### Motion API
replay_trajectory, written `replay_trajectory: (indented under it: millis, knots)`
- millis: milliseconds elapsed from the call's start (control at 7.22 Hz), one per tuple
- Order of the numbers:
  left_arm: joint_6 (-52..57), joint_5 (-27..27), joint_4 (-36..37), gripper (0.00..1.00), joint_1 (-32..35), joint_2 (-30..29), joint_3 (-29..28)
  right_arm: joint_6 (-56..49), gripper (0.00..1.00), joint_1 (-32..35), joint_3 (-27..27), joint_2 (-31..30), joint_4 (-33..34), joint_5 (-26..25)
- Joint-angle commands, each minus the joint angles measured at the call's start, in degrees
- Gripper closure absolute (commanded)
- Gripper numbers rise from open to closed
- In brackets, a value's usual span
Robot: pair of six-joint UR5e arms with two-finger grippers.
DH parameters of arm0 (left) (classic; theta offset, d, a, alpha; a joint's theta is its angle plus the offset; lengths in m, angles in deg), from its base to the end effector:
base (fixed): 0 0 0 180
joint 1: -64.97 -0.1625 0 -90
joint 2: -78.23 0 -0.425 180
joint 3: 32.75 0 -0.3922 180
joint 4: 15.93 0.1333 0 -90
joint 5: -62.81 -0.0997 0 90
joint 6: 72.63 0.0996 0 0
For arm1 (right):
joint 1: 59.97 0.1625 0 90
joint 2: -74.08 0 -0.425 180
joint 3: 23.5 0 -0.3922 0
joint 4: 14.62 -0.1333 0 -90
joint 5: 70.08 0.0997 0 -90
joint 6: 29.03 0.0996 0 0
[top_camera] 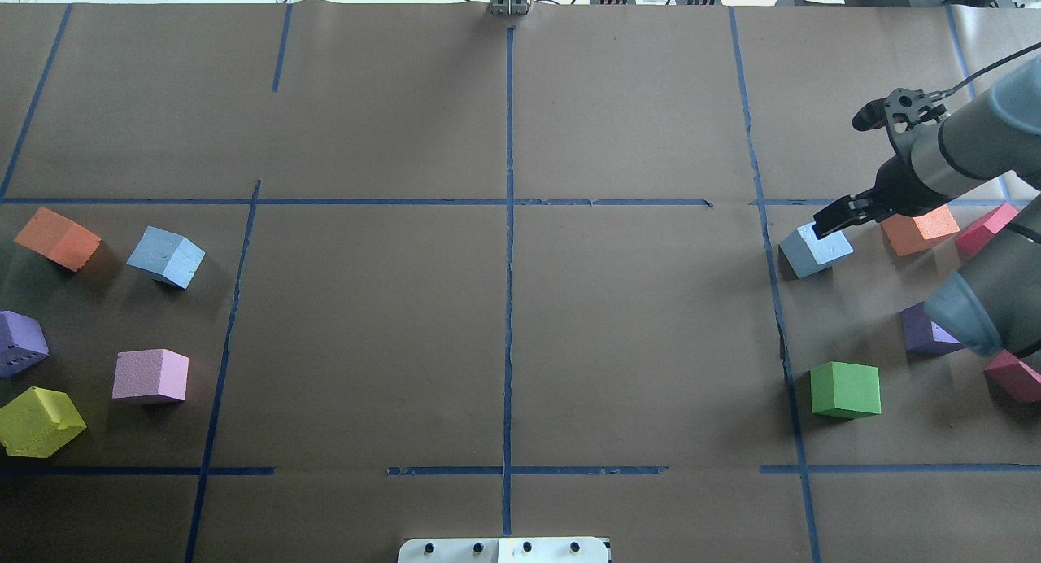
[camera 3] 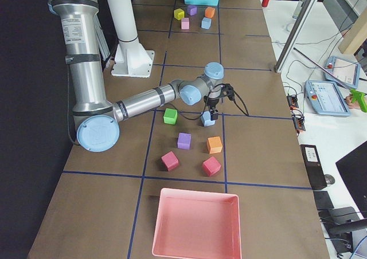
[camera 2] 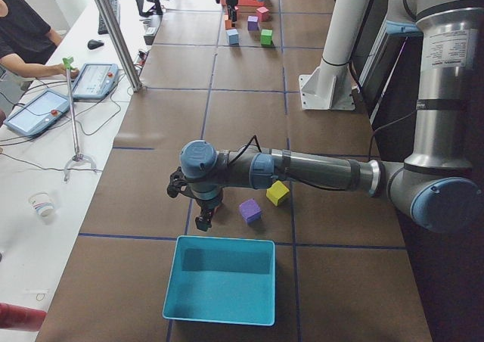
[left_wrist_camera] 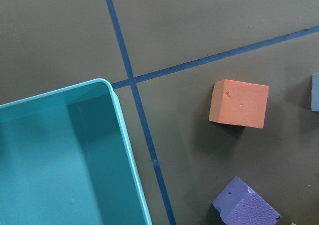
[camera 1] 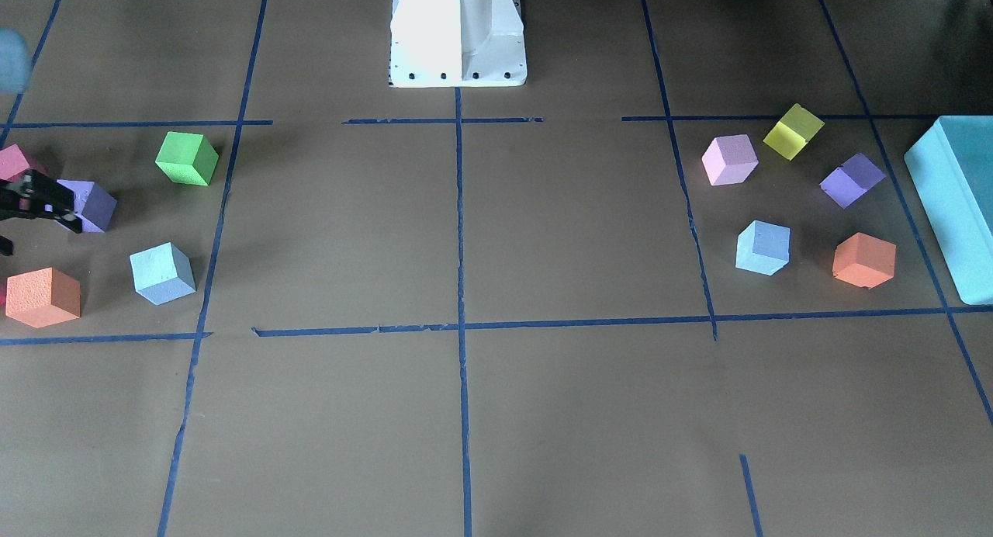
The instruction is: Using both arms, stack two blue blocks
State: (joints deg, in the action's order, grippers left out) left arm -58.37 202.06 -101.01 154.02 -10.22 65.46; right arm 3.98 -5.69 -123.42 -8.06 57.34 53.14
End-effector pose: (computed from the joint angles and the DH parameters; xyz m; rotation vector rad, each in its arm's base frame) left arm -0.0499 -0.4806 0.6038 0.1283 0.8530 0.2619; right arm -0.2637 -0.5016 0.4730 0.1851 -0.8062 -0.2257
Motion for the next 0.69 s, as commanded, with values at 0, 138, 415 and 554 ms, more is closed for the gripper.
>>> replay_trajectory:
  millis: [0, 138, 415, 554]
  knots:
    - [0.07, 0.32, 0.00, 0.00, 0.07, -0.05, 0.23, 3.56, 0.00, -2.42, 2.01, -0.39, -4.10, -2.71]
    - [0.07, 0.32, 0.00, 0.00, 0.07, 0.03, 0.58, 3.64, 0.01, -2.60, 2.36, -0.74, -4.19, -3.16]
    - [0.07, 0.41, -0.17, 0.00, 0.07, 1.86, 1.54, 3.64, 0.02, -3.74, 4.02, -0.57, -4.19, -3.95]
    - [0.07, 0.41, -0.09, 0.00, 0.16, 1.97, 1.89, 3.64, 0.02, -4.53, 5.08, 0.04, -4.19, -3.95]
